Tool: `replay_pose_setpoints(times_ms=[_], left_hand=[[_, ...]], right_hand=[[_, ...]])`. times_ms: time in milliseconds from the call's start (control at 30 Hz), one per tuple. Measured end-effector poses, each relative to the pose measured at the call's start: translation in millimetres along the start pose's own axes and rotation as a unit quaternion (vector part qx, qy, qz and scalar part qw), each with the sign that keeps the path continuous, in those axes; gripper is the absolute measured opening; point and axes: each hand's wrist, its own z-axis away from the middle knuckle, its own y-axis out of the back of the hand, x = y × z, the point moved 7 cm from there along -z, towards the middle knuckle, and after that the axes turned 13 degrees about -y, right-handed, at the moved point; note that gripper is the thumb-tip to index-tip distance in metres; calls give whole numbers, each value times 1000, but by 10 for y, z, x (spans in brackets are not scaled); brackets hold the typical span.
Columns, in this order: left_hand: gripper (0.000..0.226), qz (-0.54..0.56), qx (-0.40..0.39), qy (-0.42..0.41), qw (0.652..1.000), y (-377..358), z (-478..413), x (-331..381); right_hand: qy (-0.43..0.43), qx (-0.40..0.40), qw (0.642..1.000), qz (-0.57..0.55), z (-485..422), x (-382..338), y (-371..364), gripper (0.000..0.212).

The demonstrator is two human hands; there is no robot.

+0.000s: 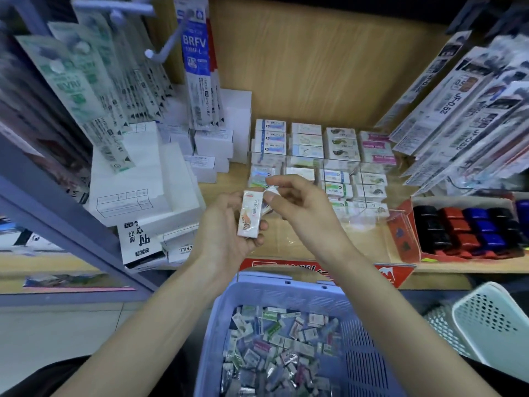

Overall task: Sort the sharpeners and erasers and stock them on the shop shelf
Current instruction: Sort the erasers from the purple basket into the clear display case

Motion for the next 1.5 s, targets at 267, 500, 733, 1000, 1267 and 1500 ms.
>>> replay_pose_setpoints(times_ms=[267,500,733,1000,1267,1500], left_hand=[[30,5,20,-17,1000,-115,-53,-183],[34,-3,-39,-41,998,-387,32,-325],[15,76,-59,-3,995,-720,144,-520],[22,-93,-145,-34,984,-814,191,-608],[17,-286,-125,-88,946,-763,100,-489],[17,-277,-116,-86,950,-747,12,-495]], right_hand=[[-18,121,985,-120,297,121,683,17],[-37,166,957,-233,551,310,899,17],[-9,199,979,-49,584,499,693,12],[89,136,970,182,604,317,872,29],[38,220,917,331,23,291,1862,34],[-11,146,879,454,-505,450,1946,36]])
